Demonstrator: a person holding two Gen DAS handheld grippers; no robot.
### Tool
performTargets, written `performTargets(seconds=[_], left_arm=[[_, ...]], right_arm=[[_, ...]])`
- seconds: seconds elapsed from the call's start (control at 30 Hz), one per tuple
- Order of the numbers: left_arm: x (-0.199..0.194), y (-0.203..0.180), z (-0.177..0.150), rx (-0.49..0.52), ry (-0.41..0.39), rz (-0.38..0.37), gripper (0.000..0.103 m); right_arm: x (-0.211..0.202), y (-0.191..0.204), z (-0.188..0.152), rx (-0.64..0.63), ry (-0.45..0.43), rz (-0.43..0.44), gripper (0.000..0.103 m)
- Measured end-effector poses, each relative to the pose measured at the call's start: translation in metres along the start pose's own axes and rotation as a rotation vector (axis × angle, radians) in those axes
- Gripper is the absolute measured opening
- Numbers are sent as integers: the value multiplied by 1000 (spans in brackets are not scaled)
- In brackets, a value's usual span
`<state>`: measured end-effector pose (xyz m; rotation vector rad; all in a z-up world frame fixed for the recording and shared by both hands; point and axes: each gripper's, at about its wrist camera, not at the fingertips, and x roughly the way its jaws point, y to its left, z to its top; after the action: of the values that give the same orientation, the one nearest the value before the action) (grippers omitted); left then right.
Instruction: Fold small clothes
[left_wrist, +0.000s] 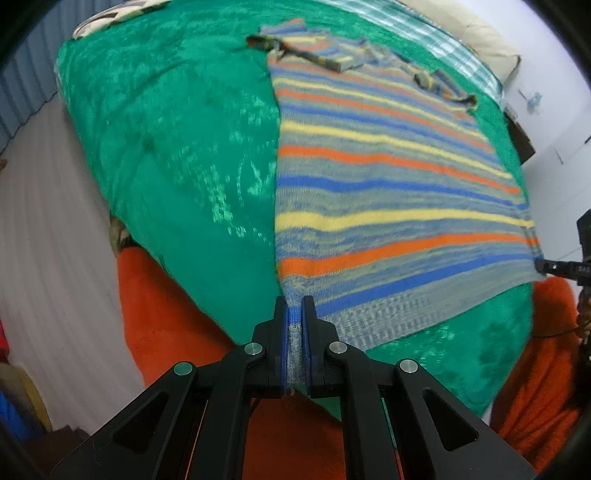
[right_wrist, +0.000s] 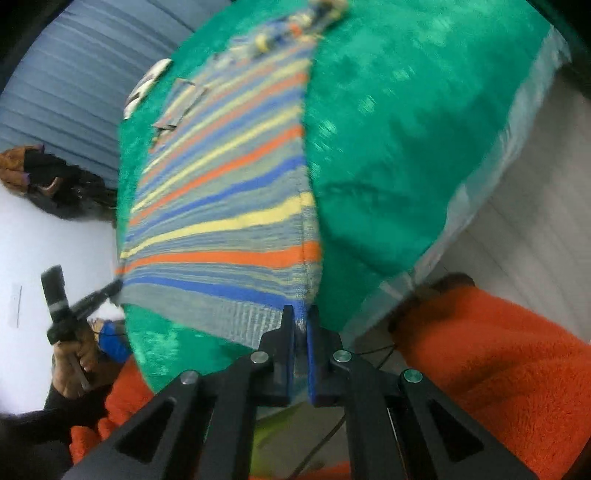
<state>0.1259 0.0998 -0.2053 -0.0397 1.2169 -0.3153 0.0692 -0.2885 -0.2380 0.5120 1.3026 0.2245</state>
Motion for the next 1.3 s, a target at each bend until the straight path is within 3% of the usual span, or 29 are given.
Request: performTargets(seconds=[0.07, 0.13, 0.2, 0.23, 0.33, 0.4, 0.5, 0.57, 0.67, 0.73, 0.83, 0.87, 0.97, 1.1, 1.17, 1.3], left_arm=[[3, -4, 1, 8, -1, 28, 7], [-2, -7, 3, 14, 12, 50, 19], [-15, -4, 5, 38, 19, 89, 41], [-26, 1, 6, 49, -2, 123, 44], [-66, 12, 28, 64, -115, 175, 55], [-76, 6, 48, 87, -179, 163, 64], [-70, -19, 96, 111, -280, 106, 76], [-47, -37, 126, 98, -309, 61, 77], [2, -50, 151, 41, -281, 53, 77], [29, -48, 152, 7, -241, 81, 77], [63, -23, 128, -36, -147, 162, 77], [58, -13, 115, -33, -169, 166, 78], [33, 9, 87, -37, -188, 207, 83], [7, 26, 71, -100, -211, 234, 83], [-4, 31, 69, -181, -239, 210, 83], [-18, 23, 71, -277, -287, 167, 84]], right_arm=[[5, -1, 0, 8, 0, 3, 5], [4, 1, 0, -5, 2, 0, 6], [-3, 1, 0, -4, 5, -9, 14], [-8, 1, -2, -5, -2, -25, 21], [-47, 4, 8, -80, -68, -133, 23], [-70, 19, 31, -162, -122, -201, 25], [-74, 51, 80, -285, -195, -226, 38], [-58, 70, 113, -341, -216, -188, 45], [-13, 88, 151, -355, -205, -113, 45], [24, 96, 165, -361, -176, -98, 45], [67, 85, 163, -364, -91, -131, 43], [69, 78, 158, -374, -89, -142, 38], [43, 52, 136, -373, -80, -156, 36], [13, 57, 136, -465, -44, -303, 42], [10, 79, 159, -560, -64, -370, 51], [39, 127, 236, -691, -119, -413, 65]])
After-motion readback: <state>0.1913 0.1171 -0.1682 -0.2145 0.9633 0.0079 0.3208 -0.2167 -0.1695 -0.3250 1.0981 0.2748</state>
